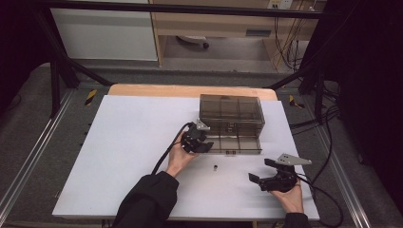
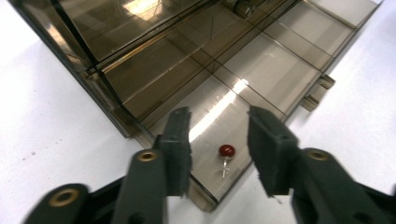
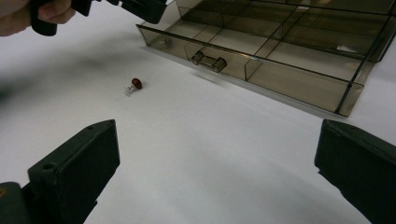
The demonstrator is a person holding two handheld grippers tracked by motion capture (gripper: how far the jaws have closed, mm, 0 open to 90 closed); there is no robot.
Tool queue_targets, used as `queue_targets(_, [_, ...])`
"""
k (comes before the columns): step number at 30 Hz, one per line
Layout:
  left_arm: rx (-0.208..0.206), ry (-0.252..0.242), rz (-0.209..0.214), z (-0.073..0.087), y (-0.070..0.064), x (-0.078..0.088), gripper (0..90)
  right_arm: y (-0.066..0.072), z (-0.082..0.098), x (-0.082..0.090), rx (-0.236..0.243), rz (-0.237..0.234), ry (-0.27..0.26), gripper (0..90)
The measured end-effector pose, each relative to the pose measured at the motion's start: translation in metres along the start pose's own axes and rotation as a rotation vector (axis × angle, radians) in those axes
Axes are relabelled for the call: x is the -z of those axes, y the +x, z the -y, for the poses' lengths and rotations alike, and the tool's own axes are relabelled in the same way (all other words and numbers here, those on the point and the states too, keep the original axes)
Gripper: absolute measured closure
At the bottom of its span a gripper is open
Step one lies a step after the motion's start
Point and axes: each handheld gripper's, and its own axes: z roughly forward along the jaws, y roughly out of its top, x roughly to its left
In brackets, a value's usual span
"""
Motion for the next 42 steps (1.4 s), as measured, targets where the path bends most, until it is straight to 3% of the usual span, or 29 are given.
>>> queue_targets(5, [0.004, -0.025, 0.016, 0.004, -0.002, 0.013, 44.8, 0.0, 0.0, 0.0, -0.003, 0.0, -0.001, 0.6])
queue_targets(6, [-0.001, -0.038, 0.016, 0.007, -0.003, 0.018, 39.0, 0.0, 0.0, 0.0, -0.002, 0.0, 0.001, 0.6])
queue_targets(10, [-0.015, -0.038, 0.009, 0.011, -0.005, 0.023, 30.9, 0.0, 0.0, 0.0, -0.002, 0.0, 0.002, 0.6])
queue_targets(16, [-0.003, -0.045, 0.028, 0.02, -0.005, 0.032, 15.0, 0.0, 0.0, 0.0, -0.003, 0.001, 0.003, 0.6])
queue_targets(20, [0.008, -0.04, 0.033, 0.028, -0.008, 0.036, 9.2, 0.0, 0.0, 0.0, -0.004, 0.001, 0.004, 0.6])
queue_targets(32, [0.019, -0.054, 0.05, 0.043, -0.019, 0.044, 6.3, 0.0, 0.0, -0.001, -0.001, 0.001, 0.007, 0.6])
queue_targets(42, [-0.021, -0.008, 0.053, 0.047, -0.041, 0.029, 12.5, 0.0, 0.0, -0.001, -0.002, 0.001, 0.006, 0.6])
